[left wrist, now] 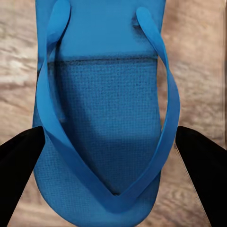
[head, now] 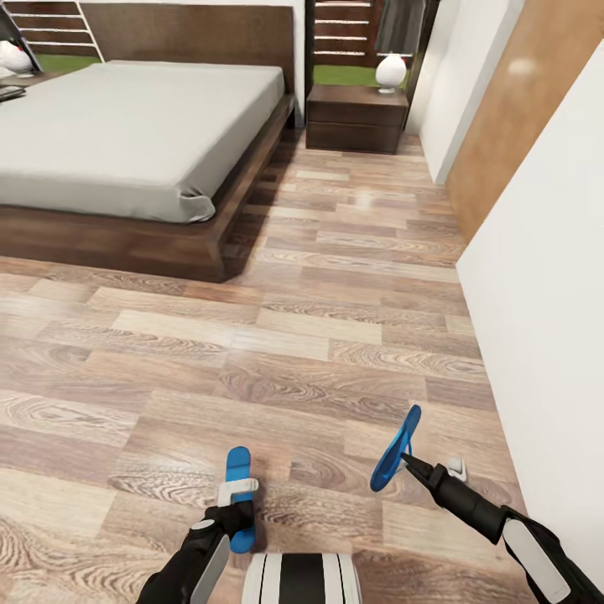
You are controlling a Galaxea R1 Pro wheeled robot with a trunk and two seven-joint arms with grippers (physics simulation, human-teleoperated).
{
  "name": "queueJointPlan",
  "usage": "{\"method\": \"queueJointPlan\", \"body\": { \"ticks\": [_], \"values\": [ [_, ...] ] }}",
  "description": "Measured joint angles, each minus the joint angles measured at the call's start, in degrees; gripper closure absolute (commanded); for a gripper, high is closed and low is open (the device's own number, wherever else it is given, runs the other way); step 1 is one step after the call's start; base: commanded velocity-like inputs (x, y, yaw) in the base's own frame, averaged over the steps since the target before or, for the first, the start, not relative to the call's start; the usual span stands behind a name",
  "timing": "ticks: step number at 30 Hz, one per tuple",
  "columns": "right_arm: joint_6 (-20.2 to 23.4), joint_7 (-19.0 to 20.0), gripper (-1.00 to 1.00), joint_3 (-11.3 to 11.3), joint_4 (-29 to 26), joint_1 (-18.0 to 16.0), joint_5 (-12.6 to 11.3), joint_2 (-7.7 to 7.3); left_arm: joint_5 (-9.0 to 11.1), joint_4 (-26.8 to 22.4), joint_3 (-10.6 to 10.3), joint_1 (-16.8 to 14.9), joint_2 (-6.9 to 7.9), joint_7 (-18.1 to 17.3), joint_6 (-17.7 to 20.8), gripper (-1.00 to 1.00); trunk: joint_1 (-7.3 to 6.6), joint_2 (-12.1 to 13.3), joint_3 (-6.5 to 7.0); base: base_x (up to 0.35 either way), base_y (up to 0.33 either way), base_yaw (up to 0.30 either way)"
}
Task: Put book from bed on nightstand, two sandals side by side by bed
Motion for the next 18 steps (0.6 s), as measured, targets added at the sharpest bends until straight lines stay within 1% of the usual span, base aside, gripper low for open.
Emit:
{"method": "queueJointPlan", "body": {
  "ticks": [2,3,4,7,14,16,17,18],
  "values": [
    [-0.1,0.4,1.0,0.0,0.0,0.0,0.1,0.0,0.0,0.0,0.0,0.0,0.0,0.0,0.0,1.0,-0.05,0.0,0.44,0.0,0.0,0.0],
    [-0.1,-0.1,1.0,0.1,0.0,0.0,0.1,0.11,0.0,0.0,0.1,0.0,0.15,-0.1,0.0,1.0,-0.08,0.0,0.66,0.0,0.0,0.0],
    [-0.1,0.2,1.0,0.1,0.0,0.0,0.1,0.33,0.0,0.1,0.2,0.0,0.19,-0.1,0.0,1.0,-0.1,0.1,0.89,0.0,0.0,0.0],
    [0.0,-0.1,1.0,0.1,0.0,0.0,0.0,2.58,0.2,0.1,0.3,0.0,0.26,-0.2,0.0,1.0,-0.18,0.1,1.55,0.0,0.0,0.0],
    [-0.1,-0.4,1.0,0.1,0.0,0.0,0.1,2.93,0.2,0.1,0.3,0.0,0.26,-0.2,-0.1,1.0,-0.36,0.2,3.1,0.0,0.0,0.0],
    [-0.1,-0.4,1.0,0.1,0.0,0.0,0.8,2.97,0.2,0.1,0.3,0.0,0.32,-0.2,-0.1,1.0,-0.41,0.2,3.55,0.0,0.0,0.0],
    [-0.1,-0.5,1.0,0.2,0.0,0.0,2.3,3.1,0.2,0.1,0.3,0.0,0.33,-0.2,-0.1,1.0,-0.44,0.2,3.77,0.0,0.0,0.0],
    [-0.1,-0.5,1.0,0.2,0.0,0.0,2.9,3.22,0.2,0.1,0.3,0.0,0.34,-0.2,-0.1,1.0,-0.46,0.2,3.99,0.0,0.0,0.0]
  ]
}}
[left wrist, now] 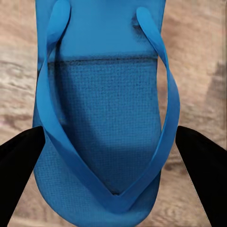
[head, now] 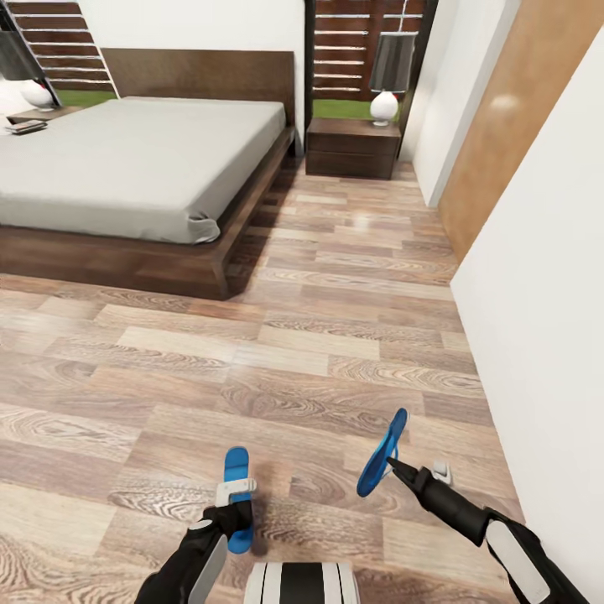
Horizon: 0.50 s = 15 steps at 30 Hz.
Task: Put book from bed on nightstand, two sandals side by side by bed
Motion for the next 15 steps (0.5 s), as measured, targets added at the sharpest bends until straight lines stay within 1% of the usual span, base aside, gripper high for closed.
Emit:
{"method": "queueJointPlan", "body": {
  "ticks": [2,5,6,7,8,9,11,12,15],
  "values": [
    [0.0,0.0,1.0,0.0,0.0,0.0,3.3,0.77,0.0,0.0,0.1,0.0,0.01,0.0,-0.1,1.0,-0.05,0.0,0.44,0.0,0.0,0.0],
    [0.0,0.0,1.0,0.0,0.0,0.0,8.4,2.56,0.0,0.0,0.2,0.0,0.34,-0.2,-0.1,1.0,-0.13,0.1,1.11,0.0,0.0,0.0],
    [0.0,0.3,1.0,-0.1,0.1,0.0,9.8,3.11,0.0,0.0,0.2,0.0,0.6,-0.5,-0.2,1.0,-0.15,0.1,1.33,0.0,0.0,0.0],
    [0.0,0.0,1.0,-0.1,0.0,0.0,10.6,3.6,0.0,0.0,0.2,0.0,0.93,-1.2,-0.2,1.0,-0.18,0.1,1.55,0.0,0.0,0.0],
    [0.0,0.0,1.0,-0.1,0.0,0.0,11.4,4.05,0.0,0.0,0.2,0.0,1.64,-3.3,-0.2,1.0,-0.21,0.1,1.77,0.0,0.0,0.0],
    [0.0,0.0,1.0,-0.1,0.0,0.0,11.9,4.27,0.1,-0.1,0.0,0.0,3.06,-7.9,-0.2,1.0,-0.23,0.1,1.99,0.0,0.0,0.0],
    [0.0,0.0,1.0,-0.1,0.0,0.0,12.1,4.37,0.2,-0.1,0.0,0.0,4.56,-14.4,-0.2,1.0,-0.28,0.1,2.44,0.0,0.0,0.0],
    [0.0,0.0,1.0,-0.2,0.0,0.0,12.2,4.4,0.1,-0.1,0.1,0.0,5.76,-19.1,-0.1,1.0,-0.31,0.2,2.66,0.0,0.0,0.0],
    [0.1,0.0,1.0,-0.3,0.0,0.0,12.3,4.4,0.1,-0.1,0.4,0.0,8.67,-27.0,-0.2,1.0,-0.39,0.2,3.33,0.0,0.0,0.0]
  ]
}}
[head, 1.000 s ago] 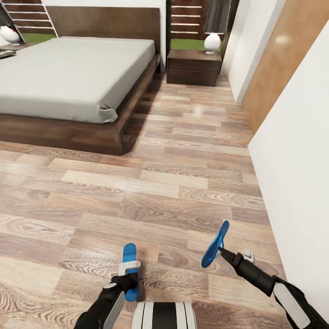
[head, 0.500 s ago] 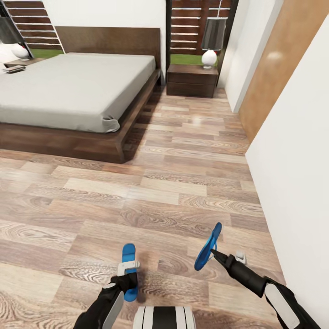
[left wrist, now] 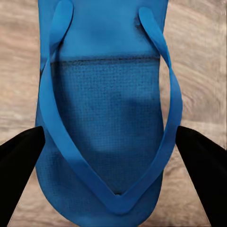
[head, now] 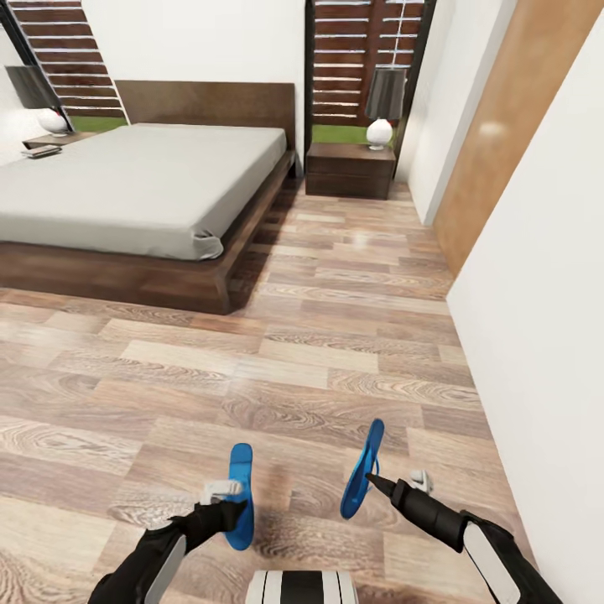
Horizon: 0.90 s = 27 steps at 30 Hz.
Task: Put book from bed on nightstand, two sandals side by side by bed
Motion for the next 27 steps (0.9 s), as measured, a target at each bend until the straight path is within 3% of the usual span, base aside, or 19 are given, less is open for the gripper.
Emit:
{"method": "queueJointPlan", "body": {
  "ticks": [2,5,8,10,12,17,23,27],
  "values": [
    [0.0,0.0,1.0,-0.1,0.1,0.0,0.0,-0.13,0.1,0.0,0.8,0.0,0.94,-3.5,0.0,1.0,-0.05,0.0,0.44,0.0,0.0,0.0],
    [0.0,0.0,1.0,-0.4,1.8,0.0,0.2,-0.94,0.0,0.0,4.4,0.2,2.22,-10.4,-0.2,1.0,-0.13,0.1,1.11,0.0,0.0,0.0],
    [-0.2,0.2,1.0,-0.3,7.0,0.0,0.6,-5.29,0.0,0.5,8.1,0.6,4.04,-18.3,-0.3,1.0,-0.2,0.1,1.77,0.0,0.0,0.0],
    [-0.2,0.3,1.0,-0.2,11.4,0.0,0.6,-8.19,-0.2,1.8,9.0,0.8,4.98,-22.8,-0.4,1.0,-0.25,0.1,2.21,0.0,0.0,0.0],
    [-0.1,0.4,1.0,-0.1,15.3,0.0,0.4,-9.57,-0.5,4.7,9.4,0.8,6.08,-25.8,-0.8,1.0,-0.3,0.2,2.65,0.0,0.0,0.0],
    [-2.0,0.7,1.0,0.0,22.0,0.0,0.2,-10.37,-0.3,10.4,9.7,0.9,7.93,-28.2,-6.5,1.0,-0.44,0.2,3.76,0.0,0.0,0.0],
    [-10.5,0.6,1.0,-0.1,25.4,0.1,0.2,-10.15,-0.3,11.2,9.5,0.9,7.74,-28.4,-8.3,1.0,-0.59,0.3,5.1,0.0,0.0,0.0],
    [-12.6,0.7,1.0,0.0,25.8,0.2,2.0,-9.94,-0.4,12.3,9.4,0.9,7.67,-28.4,-8.5,1.0,-1.07,1.1,5.9,0.0,0.0,0.0]
  ]
}}
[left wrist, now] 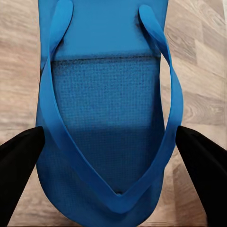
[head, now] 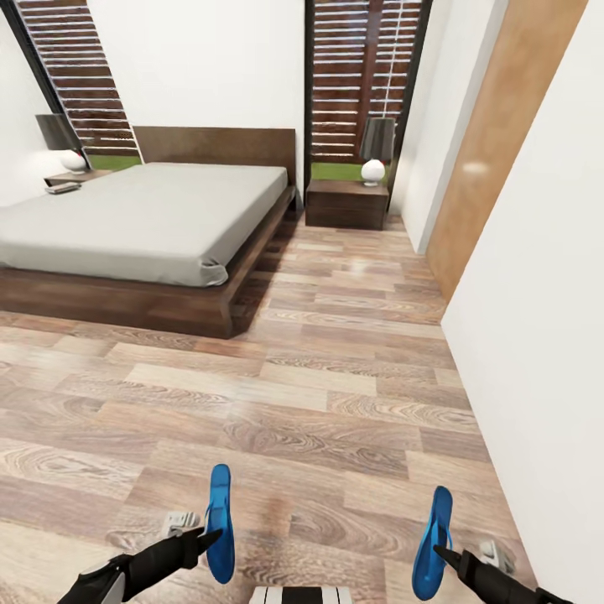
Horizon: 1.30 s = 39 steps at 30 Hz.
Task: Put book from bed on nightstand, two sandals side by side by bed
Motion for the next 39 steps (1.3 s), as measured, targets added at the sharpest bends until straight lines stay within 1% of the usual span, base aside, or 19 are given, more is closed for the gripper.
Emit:
{"method": "queueJointPlan", "body": {
  "ticks": [2,4,8,11,15,20,26,39],
  "values": [
    [-0.4,-0.2,1.0,0.0,0.0,0.0,1.5,0.02,-0.1,1.3,-0.3,0.0,-0.15,0.1,0.0,1.0,-0.44,0.8,0.36,0.0,0.0,0.0],
    [-1.0,-0.2,1.0,-0.1,0.1,0.0,2.2,0.03,-0.1,1.9,-0.5,0.0,-0.68,0.1,-0.1,1.0,-0.88,1.6,0.72,0.0,0.0,0.0],
    [-4.6,-0.2,1.0,-0.1,2.6,0.1,2.6,0.03,-0.1,3.1,-0.6,0.0,-1.74,0.4,-0.1,1.0,-1.76,3.2,1.44,0.0,0.0,0.0],
    [-7.3,-0.3,1.0,0.1,6.3,0.1,2.8,0.09,-0.2,5.0,-0.9,0.0,-2.38,0.5,-0.5,1.0,-2.41,4.4,1.97,0.0,0.0,0.0],
    [-8.4,-0.3,1.0,0.1,8.2,0.1,2.8,0.19,-0.1,6.1,-1.8,0.0,-3.38,0.7,-1.4,1.0,-3.29,6.0,2.69,0.0,0.0,0.0],
    [-8.7,-0.3,1.0,0.1,8.6,0.1,2.8,0.41,0.0,7.3,-2.1,0.0,-3.66,2.0,-1.7,1.0,-3.3,6.0,2.7,0.0,0.0,0.0],
    [-8.7,-0.3,1.0,0.1,8.7,0.1,2.8,0.47,0.3,7.7,-2.0,0.0,-3.71,2.4,-1.7,1.0,-3.3,6.0,2.7,0.0,0.0,-0.027],
    [-8.7,-0.3,1.0,0.1,8.7,0.1,2.8,0.47,0.3,7.7,-2.0,0.0,-3.74,2.5,-1.7,1.0,-3.3,6.0,2.7,0.0,0.0,-0.272]
  ]
}}
